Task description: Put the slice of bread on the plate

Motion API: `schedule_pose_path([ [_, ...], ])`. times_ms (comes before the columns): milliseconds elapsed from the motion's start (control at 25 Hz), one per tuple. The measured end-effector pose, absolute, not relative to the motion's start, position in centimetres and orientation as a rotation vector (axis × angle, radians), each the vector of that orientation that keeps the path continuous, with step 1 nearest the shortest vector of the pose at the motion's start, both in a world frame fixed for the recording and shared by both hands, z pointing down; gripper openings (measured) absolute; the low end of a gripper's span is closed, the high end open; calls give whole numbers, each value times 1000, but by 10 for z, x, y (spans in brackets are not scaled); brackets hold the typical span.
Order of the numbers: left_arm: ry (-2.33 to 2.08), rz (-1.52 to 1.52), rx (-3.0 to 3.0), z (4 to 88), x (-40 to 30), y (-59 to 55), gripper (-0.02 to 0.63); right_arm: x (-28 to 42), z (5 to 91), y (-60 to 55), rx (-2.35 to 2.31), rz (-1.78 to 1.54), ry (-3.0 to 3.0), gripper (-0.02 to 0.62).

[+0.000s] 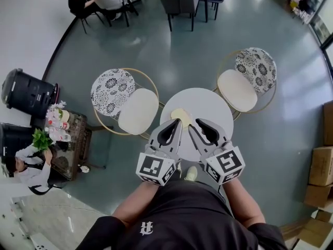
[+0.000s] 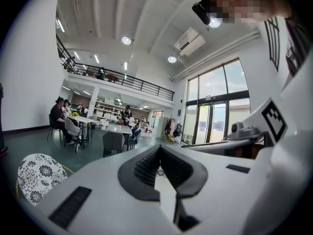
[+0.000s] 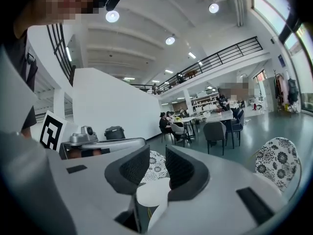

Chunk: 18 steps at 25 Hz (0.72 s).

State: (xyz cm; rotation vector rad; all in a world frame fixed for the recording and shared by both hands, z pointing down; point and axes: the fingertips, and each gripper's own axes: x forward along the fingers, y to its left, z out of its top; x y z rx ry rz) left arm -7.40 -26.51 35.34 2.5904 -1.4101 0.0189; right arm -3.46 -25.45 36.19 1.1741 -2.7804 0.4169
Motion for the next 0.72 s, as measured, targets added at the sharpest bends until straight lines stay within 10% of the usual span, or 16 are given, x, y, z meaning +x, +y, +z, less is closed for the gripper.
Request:
schedule_pose_path([
  [720,-1386,-17,2685,328,-32,-226,6,0,334,-220,1261,365,-2833,8],
])
